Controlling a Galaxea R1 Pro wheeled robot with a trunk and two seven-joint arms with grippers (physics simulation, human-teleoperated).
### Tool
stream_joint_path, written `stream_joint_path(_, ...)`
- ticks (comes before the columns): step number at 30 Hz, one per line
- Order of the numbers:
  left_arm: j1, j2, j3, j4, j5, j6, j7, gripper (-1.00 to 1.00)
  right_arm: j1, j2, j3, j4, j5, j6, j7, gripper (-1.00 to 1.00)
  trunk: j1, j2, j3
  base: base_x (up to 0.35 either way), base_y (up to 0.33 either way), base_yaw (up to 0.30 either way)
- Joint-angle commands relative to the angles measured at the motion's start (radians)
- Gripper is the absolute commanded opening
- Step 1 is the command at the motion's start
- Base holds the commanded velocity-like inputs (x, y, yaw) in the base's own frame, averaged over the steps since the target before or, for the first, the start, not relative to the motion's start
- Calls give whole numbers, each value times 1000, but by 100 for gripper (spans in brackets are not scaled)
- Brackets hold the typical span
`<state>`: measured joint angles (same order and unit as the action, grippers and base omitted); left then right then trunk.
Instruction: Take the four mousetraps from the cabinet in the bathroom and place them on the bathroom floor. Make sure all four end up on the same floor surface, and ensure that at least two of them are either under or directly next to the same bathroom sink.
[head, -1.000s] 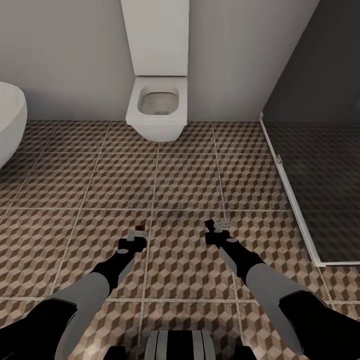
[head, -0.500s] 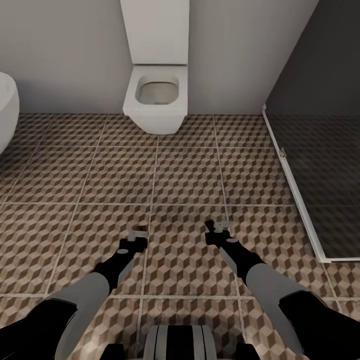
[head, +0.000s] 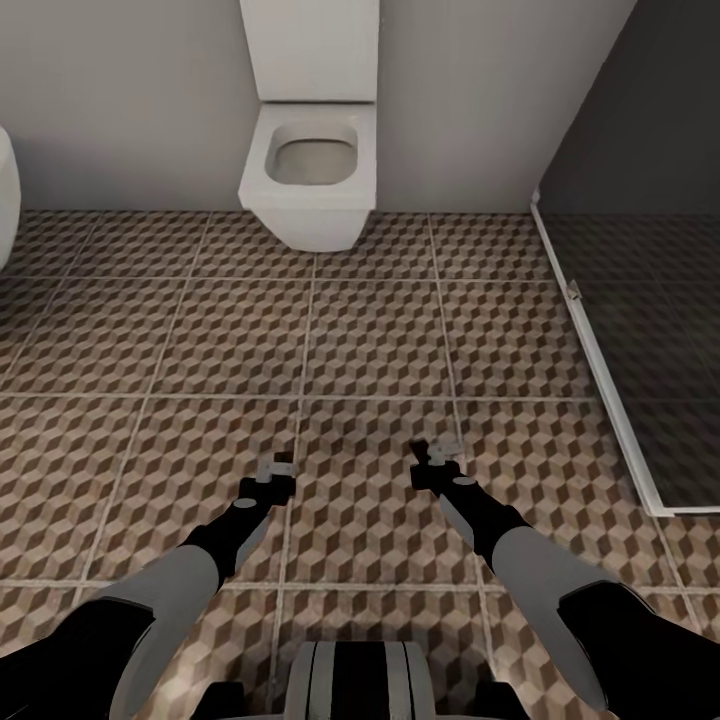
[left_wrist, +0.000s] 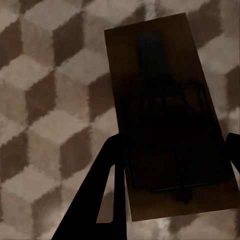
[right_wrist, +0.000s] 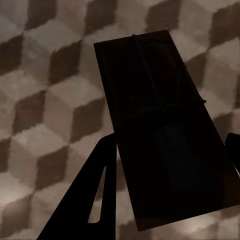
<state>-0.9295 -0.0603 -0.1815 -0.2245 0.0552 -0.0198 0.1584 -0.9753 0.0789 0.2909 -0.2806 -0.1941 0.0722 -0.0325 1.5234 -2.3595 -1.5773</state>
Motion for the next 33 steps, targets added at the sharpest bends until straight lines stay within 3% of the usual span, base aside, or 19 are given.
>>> stream_joint_path(1,0,0,-9,1,5,-2,7,-100,0,-1,8,-2,-11,4,-3,-100,4,-7,-5,0,0,0)
stream_joint_path(6,0,-1,-9,0,4,-3,7,-100,0,1,8,-2,-11,3,-3,-100,23,-42,-25,0,0,0)
stream_joint_path(11,0,0,-9,-1,1,-2,7,-100,0,0,8,-2,-9,-4,-3,-100,23,-42,-26,0,0,0)
stream_joint_path(19,2,8,-9,-1,-1,-10,7,-100,2,3,8,-2,-5,-94,-1,-100,23,-42,-26,0,0,0)
stream_joint_path(26,9,9,-10,2,2,-116,7,-100,3,4,13,-2,-5,-113,0,-100,23,-42,-26,0,0,0)
stream_joint_path(33,10,8,-10,2,3,-132,7,-100,3,17,14,1,-5,-115,0,-100,23,-42,-26,61,0,0)
